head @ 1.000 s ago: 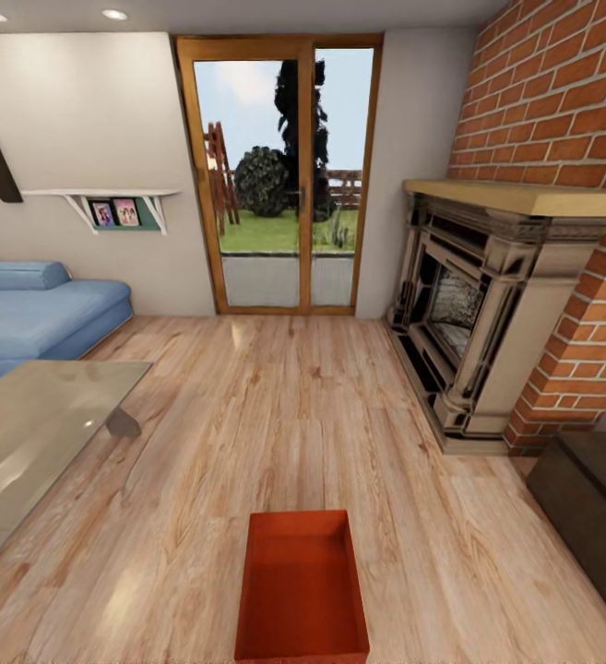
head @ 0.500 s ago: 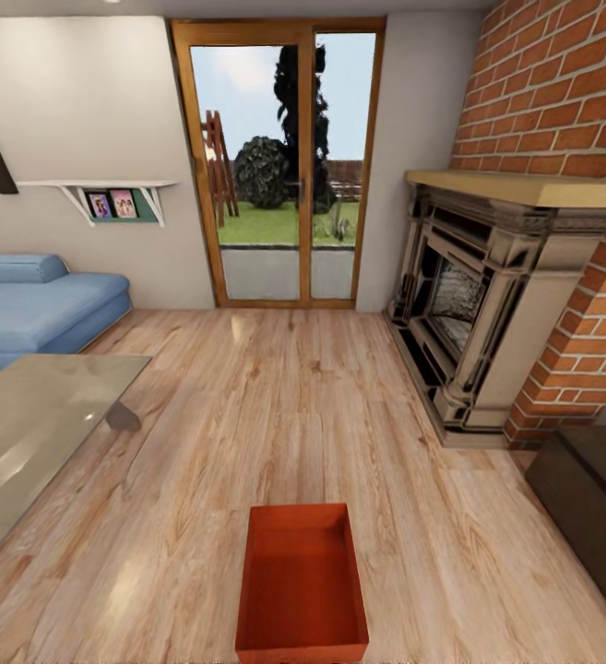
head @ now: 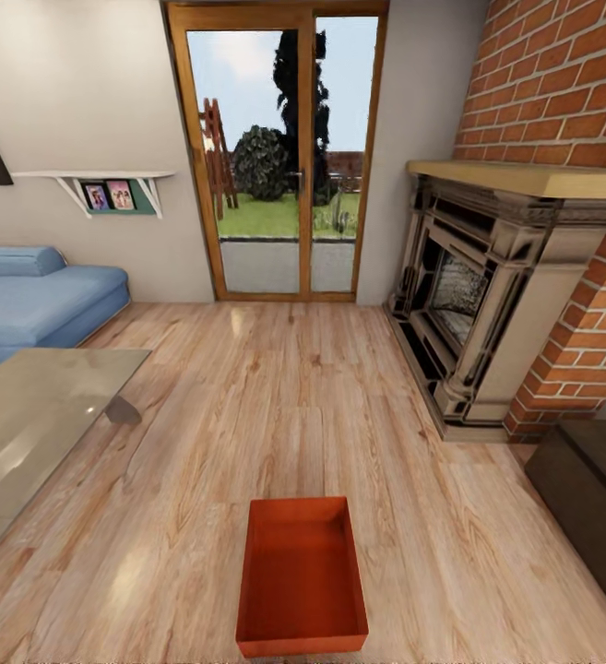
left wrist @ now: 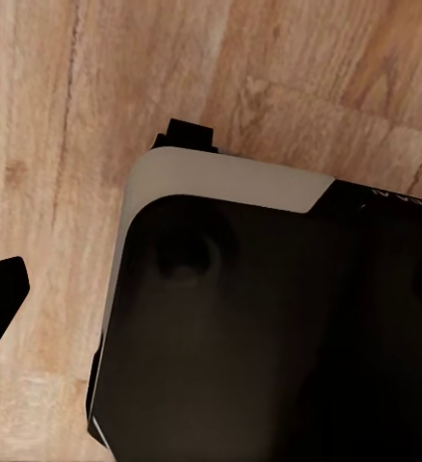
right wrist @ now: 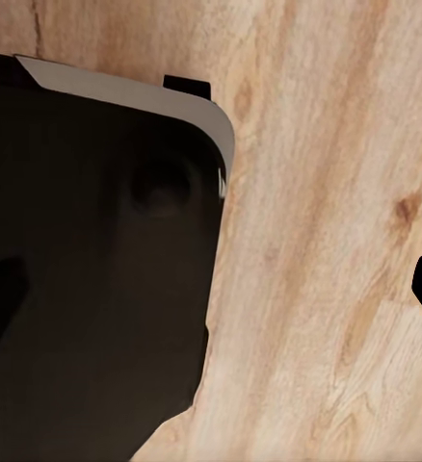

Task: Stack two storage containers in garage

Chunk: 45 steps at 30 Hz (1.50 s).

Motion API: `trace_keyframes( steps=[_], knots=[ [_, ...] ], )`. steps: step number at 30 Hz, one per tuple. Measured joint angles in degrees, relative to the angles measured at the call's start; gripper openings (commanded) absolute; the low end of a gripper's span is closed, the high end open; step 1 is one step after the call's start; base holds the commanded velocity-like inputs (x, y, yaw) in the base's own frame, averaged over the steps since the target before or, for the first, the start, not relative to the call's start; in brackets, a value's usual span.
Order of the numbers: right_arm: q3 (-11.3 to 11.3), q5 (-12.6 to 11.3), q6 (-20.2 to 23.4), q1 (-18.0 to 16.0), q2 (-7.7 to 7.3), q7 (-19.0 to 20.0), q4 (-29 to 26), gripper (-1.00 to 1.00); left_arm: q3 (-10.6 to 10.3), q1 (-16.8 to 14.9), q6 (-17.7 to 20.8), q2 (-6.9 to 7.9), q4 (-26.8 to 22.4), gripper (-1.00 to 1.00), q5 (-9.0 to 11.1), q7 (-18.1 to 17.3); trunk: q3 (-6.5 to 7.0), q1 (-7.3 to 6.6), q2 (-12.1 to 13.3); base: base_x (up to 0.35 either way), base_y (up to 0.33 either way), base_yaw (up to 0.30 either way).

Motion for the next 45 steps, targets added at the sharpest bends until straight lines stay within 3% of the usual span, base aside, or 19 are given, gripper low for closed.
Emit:
trace_keyframes(
  steps=[45],
  knots=[
    [0.0, 0.0, 0.0, 0.0, 0.00, 0.0, 0.0, 1.00, 0.0, 0.0, 0.0, 0.00, 0.0, 1.00, 0.0, 0.0, -4.12, 0.00, 0.0, 0.000, 0.000, 0.000]
  ],
)
